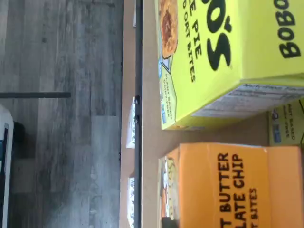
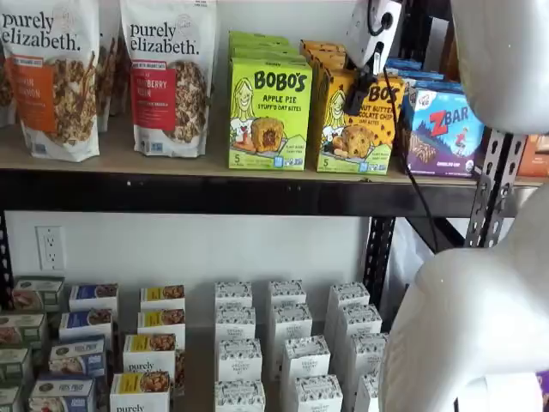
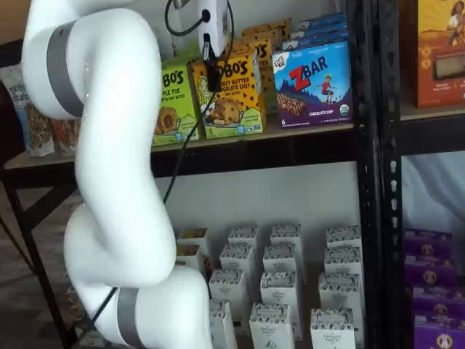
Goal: Pick up the orange box on the top shelf, the fifth box from the left
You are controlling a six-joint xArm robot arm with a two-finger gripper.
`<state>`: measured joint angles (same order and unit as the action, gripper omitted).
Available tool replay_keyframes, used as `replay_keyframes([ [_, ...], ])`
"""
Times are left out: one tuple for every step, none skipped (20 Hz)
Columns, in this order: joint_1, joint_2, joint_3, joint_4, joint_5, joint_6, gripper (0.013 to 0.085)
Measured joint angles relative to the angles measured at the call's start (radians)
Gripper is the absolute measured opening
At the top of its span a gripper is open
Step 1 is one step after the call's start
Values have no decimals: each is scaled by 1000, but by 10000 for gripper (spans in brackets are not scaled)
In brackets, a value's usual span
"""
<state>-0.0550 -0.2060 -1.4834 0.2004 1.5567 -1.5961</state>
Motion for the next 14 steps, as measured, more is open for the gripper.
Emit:
replay_keyframes([
  [0,0,-1,0,1,0,210],
  [0,0,-1,-2,1,0,210],
  [1,-1,-1,-5,1,1,210],
  [3,0,-4,-9,5,2,210],
  [5,1,-6,-12,9,4,210],
  [6,1,-8,-14,13,6,210],
  [8,0,-10,-15,16,7,210],
  [9,0,-13,-16,21,9,210],
  [10,-3,-15,-16,28,11,210],
  [11,-7,-16,-15,33,13,210],
  [11,-11,-18,-14,39,14,210],
  [11,-15,-19,-14,45,15,210],
  [11,-21,-20,-10,52,17,210],
  [10,-28,-21,-5,61,18,210],
])
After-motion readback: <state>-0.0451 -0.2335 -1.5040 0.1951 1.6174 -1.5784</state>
